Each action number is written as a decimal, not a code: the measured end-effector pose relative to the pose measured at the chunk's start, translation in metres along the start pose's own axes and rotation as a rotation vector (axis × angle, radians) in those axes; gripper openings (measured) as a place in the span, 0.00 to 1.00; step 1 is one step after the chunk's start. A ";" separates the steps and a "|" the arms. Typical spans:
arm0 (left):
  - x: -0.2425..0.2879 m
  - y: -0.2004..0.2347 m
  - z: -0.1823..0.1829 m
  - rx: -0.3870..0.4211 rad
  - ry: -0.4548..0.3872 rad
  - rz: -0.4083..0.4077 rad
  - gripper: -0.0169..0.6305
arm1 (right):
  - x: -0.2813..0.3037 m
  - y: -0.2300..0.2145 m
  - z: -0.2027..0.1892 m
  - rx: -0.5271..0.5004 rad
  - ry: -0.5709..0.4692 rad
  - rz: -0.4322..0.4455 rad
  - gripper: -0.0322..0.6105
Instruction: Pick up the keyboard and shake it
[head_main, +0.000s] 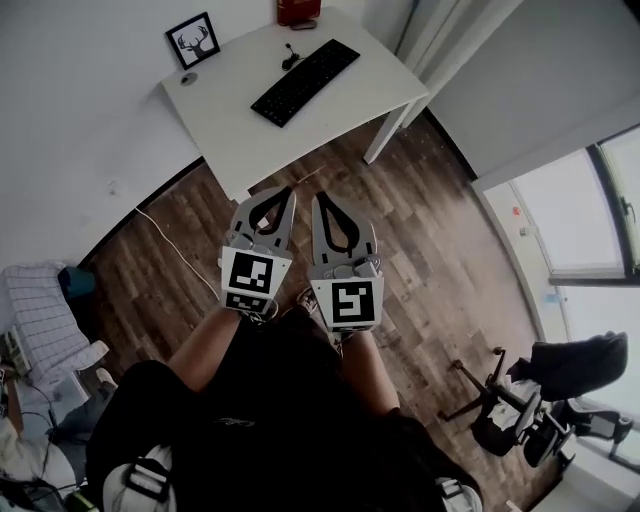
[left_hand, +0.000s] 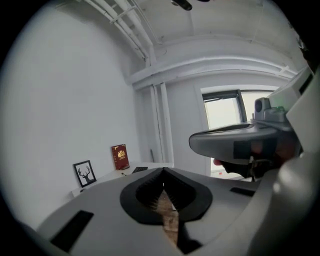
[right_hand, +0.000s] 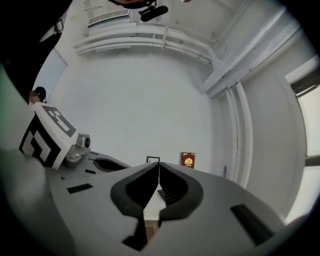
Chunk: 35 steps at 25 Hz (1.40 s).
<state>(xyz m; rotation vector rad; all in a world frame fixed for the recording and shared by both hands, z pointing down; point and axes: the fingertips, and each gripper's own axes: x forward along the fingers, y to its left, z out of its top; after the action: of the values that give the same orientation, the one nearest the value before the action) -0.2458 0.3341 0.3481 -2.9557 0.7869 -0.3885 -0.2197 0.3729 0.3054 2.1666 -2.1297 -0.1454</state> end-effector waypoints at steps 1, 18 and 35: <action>0.009 0.001 -0.003 0.002 0.015 0.005 0.03 | 0.002 -0.006 -0.009 -0.002 0.021 0.008 0.08; 0.191 0.003 0.001 -0.075 0.058 -0.061 0.03 | 0.081 -0.125 -0.078 -0.056 0.209 0.062 0.08; 0.354 0.164 -0.019 -0.156 0.181 0.075 0.03 | 0.319 -0.167 -0.120 -0.161 0.334 0.444 0.08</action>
<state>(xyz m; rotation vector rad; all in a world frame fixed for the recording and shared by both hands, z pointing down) -0.0328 0.0164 0.4274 -3.0532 0.9879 -0.6237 -0.0327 0.0577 0.4020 1.4653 -2.2395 0.0732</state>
